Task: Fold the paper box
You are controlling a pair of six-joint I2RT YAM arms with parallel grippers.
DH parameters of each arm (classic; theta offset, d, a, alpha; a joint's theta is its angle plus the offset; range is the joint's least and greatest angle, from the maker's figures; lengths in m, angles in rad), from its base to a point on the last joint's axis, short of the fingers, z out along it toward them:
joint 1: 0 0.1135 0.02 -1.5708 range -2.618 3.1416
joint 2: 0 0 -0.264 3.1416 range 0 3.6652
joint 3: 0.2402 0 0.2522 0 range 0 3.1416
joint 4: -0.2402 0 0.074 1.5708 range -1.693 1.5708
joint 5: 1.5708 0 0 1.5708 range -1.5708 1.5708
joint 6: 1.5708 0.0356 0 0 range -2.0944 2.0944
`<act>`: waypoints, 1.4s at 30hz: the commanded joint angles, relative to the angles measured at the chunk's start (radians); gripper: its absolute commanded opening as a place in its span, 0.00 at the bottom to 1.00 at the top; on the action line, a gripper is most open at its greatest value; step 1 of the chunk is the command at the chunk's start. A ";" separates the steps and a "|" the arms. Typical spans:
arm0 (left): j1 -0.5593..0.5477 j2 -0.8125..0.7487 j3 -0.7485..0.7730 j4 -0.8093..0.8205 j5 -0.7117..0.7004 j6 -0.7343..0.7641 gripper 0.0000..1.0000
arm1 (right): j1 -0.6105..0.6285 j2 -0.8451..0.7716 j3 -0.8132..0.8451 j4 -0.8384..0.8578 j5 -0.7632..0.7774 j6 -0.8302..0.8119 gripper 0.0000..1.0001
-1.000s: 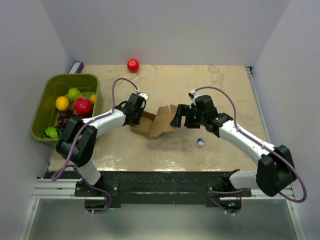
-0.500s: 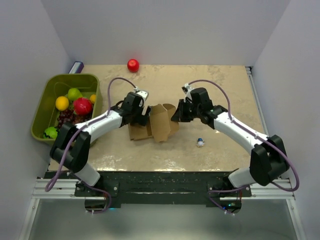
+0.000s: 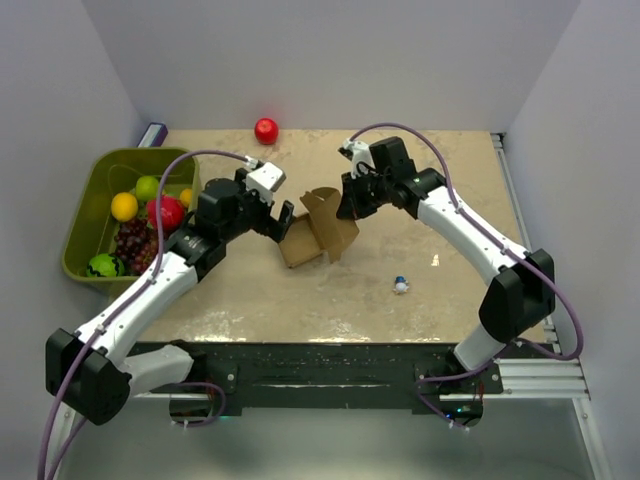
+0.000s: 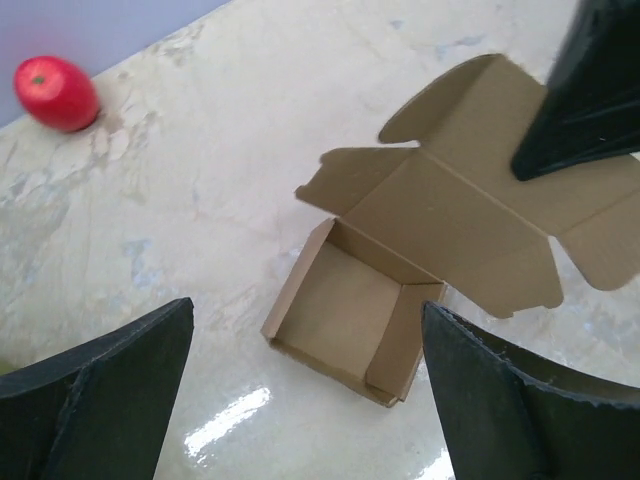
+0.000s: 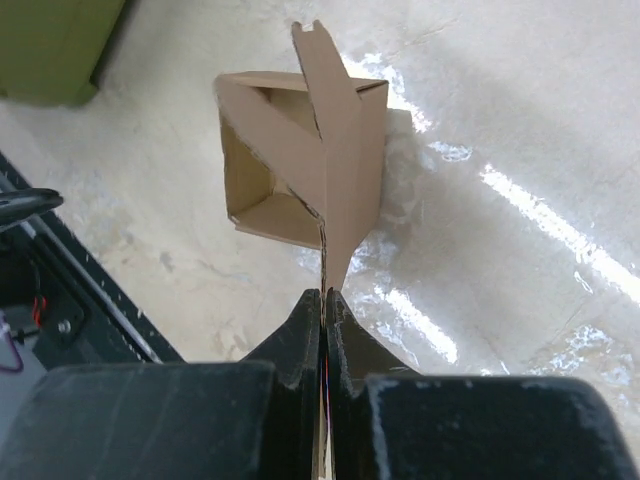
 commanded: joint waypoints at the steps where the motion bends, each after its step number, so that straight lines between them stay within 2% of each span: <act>1: 0.054 0.016 0.019 -0.024 0.222 0.102 1.00 | -0.003 0.008 0.109 -0.174 -0.154 -0.199 0.00; 3: 0.079 0.030 0.024 -0.029 0.339 0.117 1.00 | -0.003 0.014 0.127 -0.205 -0.194 -0.239 0.00; 6: 0.110 0.068 0.050 -0.067 0.420 0.148 1.00 | -0.005 0.006 0.127 -0.216 -0.262 -0.288 0.00; 14: 0.146 0.091 0.033 -0.035 0.487 0.147 1.00 | -0.005 0.029 0.159 -0.274 -0.380 -0.377 0.00; 17: 0.146 0.105 0.019 -0.021 0.561 0.131 1.00 | -0.002 0.043 0.172 -0.294 -0.414 -0.403 0.00; 29: 0.145 0.168 0.008 0.028 0.622 0.110 0.97 | 0.001 0.066 0.165 -0.326 -0.466 -0.468 0.00; 36: 0.145 0.199 0.002 0.025 0.688 0.105 0.74 | 0.001 0.100 0.184 -0.332 -0.477 -0.477 0.00; 37: 0.143 0.199 -0.009 0.031 0.690 0.102 0.65 | 0.001 0.107 0.191 -0.344 -0.475 -0.487 0.00; 39: 0.143 0.200 -0.015 0.035 0.693 0.102 0.61 | 0.003 0.120 0.198 -0.343 -0.468 -0.486 0.00; 42: 0.140 0.216 -0.015 0.043 0.707 0.097 0.45 | 0.001 0.139 0.225 -0.351 -0.457 -0.483 0.00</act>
